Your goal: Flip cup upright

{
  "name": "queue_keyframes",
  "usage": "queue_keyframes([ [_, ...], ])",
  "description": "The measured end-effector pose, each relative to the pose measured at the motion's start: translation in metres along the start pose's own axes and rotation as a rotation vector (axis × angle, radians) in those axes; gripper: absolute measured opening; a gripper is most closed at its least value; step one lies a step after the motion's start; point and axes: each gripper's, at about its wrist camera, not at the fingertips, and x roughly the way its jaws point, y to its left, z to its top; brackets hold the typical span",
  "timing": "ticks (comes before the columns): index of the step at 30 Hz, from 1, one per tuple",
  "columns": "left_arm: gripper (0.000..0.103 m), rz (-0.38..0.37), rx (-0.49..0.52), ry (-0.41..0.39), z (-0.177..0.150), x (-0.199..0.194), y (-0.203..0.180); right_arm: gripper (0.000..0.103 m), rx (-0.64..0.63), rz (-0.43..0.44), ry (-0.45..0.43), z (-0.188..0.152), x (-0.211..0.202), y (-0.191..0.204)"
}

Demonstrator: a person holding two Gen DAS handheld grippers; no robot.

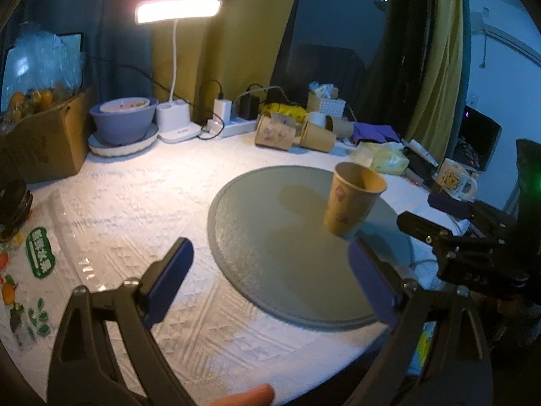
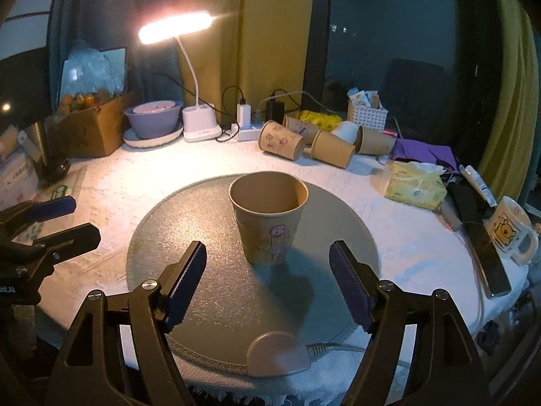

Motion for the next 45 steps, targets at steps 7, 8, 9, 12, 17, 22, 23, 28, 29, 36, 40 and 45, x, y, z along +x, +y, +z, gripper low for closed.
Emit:
queue_keyframes([
  [7, 0.094, -0.006, 0.047, -0.068, 0.006, -0.021, -0.014, 0.078, 0.007, -0.012, -0.045, 0.003, -0.026, -0.002],
  [8, 0.094, -0.007, 0.055, -0.078, 0.007, -0.024, -0.016, 0.078, 0.008, -0.012, -0.052, 0.003, -0.03, -0.002],
  [9, 0.094, -0.008, 0.064, -0.088, 0.008, -0.027, -0.019, 0.078, 0.009, -0.013, -0.06, 0.004, -0.035, -0.002],
  [12, 0.094, -0.015, 0.086, -0.114, 0.012, -0.036, -0.026, 0.078, 0.008, -0.015, -0.079, 0.005, -0.044, -0.003],
  [17, 0.094, -0.028, 0.11, -0.147, 0.018, -0.047, -0.035, 0.078, 0.007, -0.023, -0.115, 0.01, -0.062, -0.002],
  [22, 0.094, -0.039, 0.13, -0.182, 0.022, -0.06, -0.042, 0.078, 0.002, -0.025, -0.143, 0.014, -0.08, -0.001],
  [23, 0.094, -0.041, 0.133, -0.188, 0.023, -0.063, -0.043, 0.078, -0.002, -0.022, -0.14, 0.015, -0.082, -0.001],
  [28, 0.094, -0.05, 0.14, -0.221, 0.028, -0.075, -0.046, 0.078, -0.01, -0.016, -0.158, 0.019, -0.097, 0.001],
  [29, 0.094, -0.051, 0.141, -0.226, 0.029, -0.077, -0.047, 0.078, -0.011, -0.016, -0.162, 0.019, -0.098, 0.001],
  [36, 0.094, -0.064, 0.162, -0.273, 0.037, -0.093, -0.054, 0.078, -0.011, -0.022, -0.199, 0.026, -0.12, 0.001],
  [40, 0.094, -0.066, 0.174, -0.303, 0.04, -0.102, -0.058, 0.078, -0.012, -0.026, -0.214, 0.029, -0.129, 0.0],
  [45, 0.094, -0.068, 0.179, -0.329, 0.046, -0.112, -0.061, 0.078, -0.018, -0.032, -0.239, 0.033, -0.14, 0.001],
])
